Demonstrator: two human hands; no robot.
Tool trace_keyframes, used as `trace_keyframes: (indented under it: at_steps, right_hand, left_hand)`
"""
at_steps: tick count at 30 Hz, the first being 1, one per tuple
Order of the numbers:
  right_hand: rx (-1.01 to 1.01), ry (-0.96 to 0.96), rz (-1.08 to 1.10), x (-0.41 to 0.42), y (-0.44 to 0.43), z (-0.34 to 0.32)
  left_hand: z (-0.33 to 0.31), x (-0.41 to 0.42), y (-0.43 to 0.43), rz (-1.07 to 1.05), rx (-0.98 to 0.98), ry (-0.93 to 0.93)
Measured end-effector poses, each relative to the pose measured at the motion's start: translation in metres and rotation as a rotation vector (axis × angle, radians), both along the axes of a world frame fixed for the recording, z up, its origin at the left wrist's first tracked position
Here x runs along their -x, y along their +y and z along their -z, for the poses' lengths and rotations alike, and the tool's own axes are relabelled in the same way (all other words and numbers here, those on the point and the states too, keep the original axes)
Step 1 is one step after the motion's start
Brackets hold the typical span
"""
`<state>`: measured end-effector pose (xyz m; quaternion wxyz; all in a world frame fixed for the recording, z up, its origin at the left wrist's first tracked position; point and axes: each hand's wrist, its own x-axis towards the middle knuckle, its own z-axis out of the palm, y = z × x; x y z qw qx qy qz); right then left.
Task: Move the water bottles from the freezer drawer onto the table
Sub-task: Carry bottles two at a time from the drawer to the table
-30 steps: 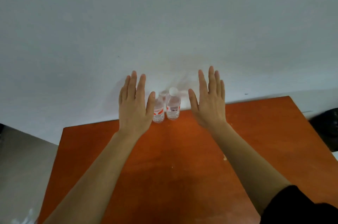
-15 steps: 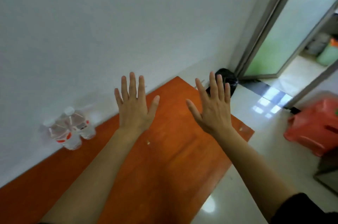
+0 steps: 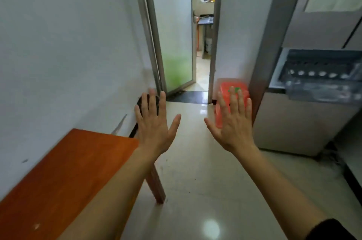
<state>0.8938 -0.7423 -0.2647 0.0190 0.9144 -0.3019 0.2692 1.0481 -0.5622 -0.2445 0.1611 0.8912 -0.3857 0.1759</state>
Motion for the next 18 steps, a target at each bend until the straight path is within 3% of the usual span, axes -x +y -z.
trace_keyframes:
  at_steps: [5, 12, 18]
  right_hand:
    - [-0.09, -0.001, 0.139, 0.076, -0.088, 0.011]
    - [-0.107, 0.03, 0.277, 0.113, -0.202, 0.033]
    - [-0.087, 0.193, 0.434, 0.138, -0.325, 0.045]
  left_hand:
    - [0.001, 0.057, -0.113, 0.169, -0.04, -0.036]
    - [0.023, 0.08, -0.255, 0.331, -0.023, 0.023]
    - [0.049, 0.085, -0.414, 0.472, -0.089, 0.134]
